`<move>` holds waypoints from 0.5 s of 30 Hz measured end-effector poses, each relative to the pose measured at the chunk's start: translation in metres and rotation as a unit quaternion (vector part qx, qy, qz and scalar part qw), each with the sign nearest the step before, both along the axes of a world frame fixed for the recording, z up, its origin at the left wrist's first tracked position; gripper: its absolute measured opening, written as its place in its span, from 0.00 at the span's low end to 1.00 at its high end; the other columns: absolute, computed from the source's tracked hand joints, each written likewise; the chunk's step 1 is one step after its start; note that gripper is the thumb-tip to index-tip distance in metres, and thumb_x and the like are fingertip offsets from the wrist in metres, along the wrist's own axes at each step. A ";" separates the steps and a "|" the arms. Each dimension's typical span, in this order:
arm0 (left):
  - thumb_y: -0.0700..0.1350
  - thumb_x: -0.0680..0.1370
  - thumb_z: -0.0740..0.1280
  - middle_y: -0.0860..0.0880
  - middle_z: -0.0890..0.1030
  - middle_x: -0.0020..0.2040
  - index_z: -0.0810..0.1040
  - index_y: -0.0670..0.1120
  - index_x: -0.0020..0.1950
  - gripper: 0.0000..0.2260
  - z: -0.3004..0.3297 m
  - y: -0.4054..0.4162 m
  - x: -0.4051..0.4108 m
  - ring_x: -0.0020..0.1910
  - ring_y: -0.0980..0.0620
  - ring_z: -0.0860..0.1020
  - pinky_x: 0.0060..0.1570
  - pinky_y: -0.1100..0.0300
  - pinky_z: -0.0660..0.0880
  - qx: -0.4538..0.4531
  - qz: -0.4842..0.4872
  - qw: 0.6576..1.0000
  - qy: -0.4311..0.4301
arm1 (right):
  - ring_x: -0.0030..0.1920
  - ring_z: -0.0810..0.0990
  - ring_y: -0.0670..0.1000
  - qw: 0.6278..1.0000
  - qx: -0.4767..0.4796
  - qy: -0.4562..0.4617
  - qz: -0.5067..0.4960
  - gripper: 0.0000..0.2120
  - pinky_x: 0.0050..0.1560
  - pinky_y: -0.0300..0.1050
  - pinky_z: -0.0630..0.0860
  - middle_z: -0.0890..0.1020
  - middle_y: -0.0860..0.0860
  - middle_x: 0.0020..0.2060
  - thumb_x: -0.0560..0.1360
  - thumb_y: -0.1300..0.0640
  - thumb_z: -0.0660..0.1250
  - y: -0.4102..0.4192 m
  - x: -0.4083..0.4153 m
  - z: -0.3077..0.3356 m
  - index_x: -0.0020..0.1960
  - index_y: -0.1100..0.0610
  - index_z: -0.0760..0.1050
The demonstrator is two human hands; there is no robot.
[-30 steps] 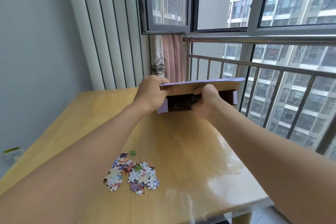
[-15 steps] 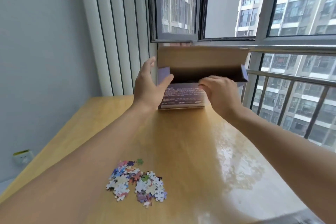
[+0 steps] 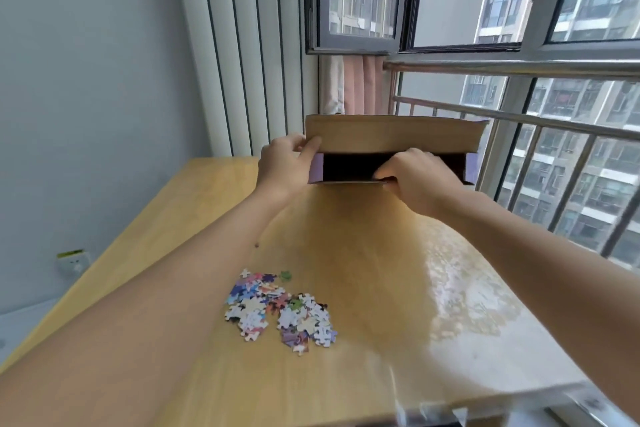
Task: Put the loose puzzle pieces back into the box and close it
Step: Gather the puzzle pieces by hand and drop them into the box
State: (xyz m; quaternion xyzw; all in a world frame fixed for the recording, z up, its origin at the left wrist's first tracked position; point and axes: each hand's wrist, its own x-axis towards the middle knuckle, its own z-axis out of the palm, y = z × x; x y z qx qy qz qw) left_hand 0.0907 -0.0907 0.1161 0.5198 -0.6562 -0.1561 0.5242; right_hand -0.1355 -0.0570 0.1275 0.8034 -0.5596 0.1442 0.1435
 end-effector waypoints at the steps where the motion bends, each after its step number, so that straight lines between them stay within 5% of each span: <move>1: 0.60 0.78 0.64 0.49 0.84 0.45 0.83 0.48 0.45 0.17 -0.006 0.000 0.002 0.46 0.44 0.82 0.47 0.50 0.80 0.019 -0.015 1.000 -0.006 | 0.41 0.76 0.57 0.999 0.024 0.023 -0.015 0.11 0.36 0.47 0.71 0.78 0.47 0.39 0.77 0.61 0.68 0.002 0.003 -0.005 0.44 0.44 0.80; 3: 0.57 0.78 0.67 0.49 0.85 0.48 0.84 0.48 0.50 0.14 -0.026 0.001 0.007 0.47 0.45 0.82 0.48 0.45 0.81 0.053 -0.036 0.997 -0.035 | 0.50 0.80 0.56 0.995 0.082 0.052 -0.022 0.14 0.46 0.49 0.77 0.82 0.50 0.52 0.76 0.57 0.72 0.003 0.011 -0.022 0.60 0.47 0.81; 6: 0.46 0.80 0.69 0.51 0.85 0.50 0.85 0.49 0.56 0.08 -0.055 0.000 0.015 0.47 0.49 0.82 0.48 0.53 0.81 0.086 -0.054 0.991 -0.084 | 0.50 0.82 0.52 0.986 0.133 -0.061 0.077 0.11 0.50 0.48 0.79 0.85 0.49 0.50 0.73 0.51 0.75 0.023 0.034 -0.038 0.55 0.51 0.83; 9: 0.44 0.81 0.67 0.53 0.85 0.51 0.85 0.50 0.56 0.08 -0.079 0.007 0.026 0.49 0.54 0.82 0.43 0.68 0.75 0.136 -0.100 0.974 -0.152 | 0.48 0.81 0.45 0.918 0.312 -0.164 0.183 0.21 0.48 0.36 0.78 0.84 0.44 0.49 0.66 0.49 0.82 0.055 0.062 -0.045 0.57 0.47 0.81; 12: 0.51 0.81 0.68 0.51 0.82 0.60 0.82 0.52 0.56 0.06 -0.077 0.026 0.040 0.63 0.50 0.78 0.52 0.63 0.73 0.156 -0.092 0.964 -0.195 | 0.47 0.77 0.44 0.926 0.345 -0.020 0.151 0.36 0.47 0.40 0.77 0.76 0.41 0.48 0.58 0.37 0.82 0.069 0.073 -0.059 0.62 0.42 0.74; 15: 0.66 0.78 0.62 0.49 0.77 0.67 0.77 0.49 0.66 0.26 -0.072 0.054 0.074 0.66 0.47 0.74 0.61 0.53 0.72 0.194 0.030 0.917 -0.348 | 0.48 0.75 0.49 0.930 0.350 0.018 0.106 0.37 0.49 0.48 0.78 0.73 0.45 0.48 0.55 0.30 0.79 0.074 0.083 -0.072 0.56 0.48 0.76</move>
